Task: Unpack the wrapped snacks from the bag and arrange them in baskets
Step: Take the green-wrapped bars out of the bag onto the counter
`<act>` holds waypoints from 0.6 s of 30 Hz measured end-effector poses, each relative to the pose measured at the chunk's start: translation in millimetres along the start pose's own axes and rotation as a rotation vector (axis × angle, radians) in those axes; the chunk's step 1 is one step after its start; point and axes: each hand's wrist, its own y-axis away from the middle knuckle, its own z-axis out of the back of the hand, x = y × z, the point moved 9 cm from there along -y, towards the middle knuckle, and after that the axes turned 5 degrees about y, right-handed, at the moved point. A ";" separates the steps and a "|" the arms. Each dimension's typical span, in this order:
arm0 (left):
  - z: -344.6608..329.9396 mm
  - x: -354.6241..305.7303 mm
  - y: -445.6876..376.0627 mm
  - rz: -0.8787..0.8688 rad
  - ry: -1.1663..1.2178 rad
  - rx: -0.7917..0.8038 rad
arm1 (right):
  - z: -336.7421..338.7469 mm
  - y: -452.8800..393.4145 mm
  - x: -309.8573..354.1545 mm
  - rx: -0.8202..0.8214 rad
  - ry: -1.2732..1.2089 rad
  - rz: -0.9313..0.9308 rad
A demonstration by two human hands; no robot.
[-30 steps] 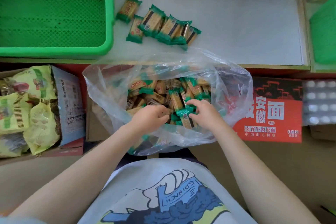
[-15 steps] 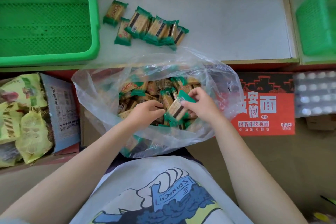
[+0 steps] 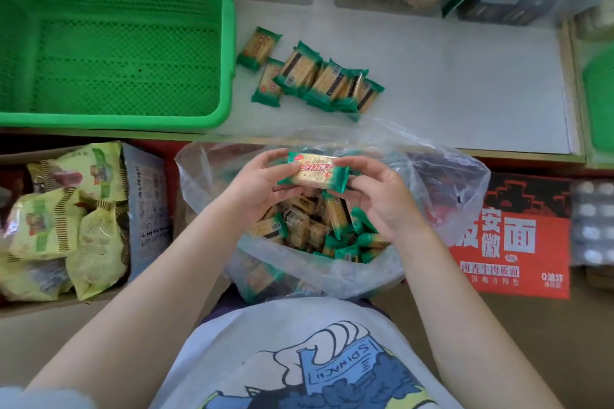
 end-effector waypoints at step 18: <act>51.8 -39.2 -54.5 -0.307 -1.538 -0.263 | -20.1 -126.5 48.7 -0.260 0.151 -0.132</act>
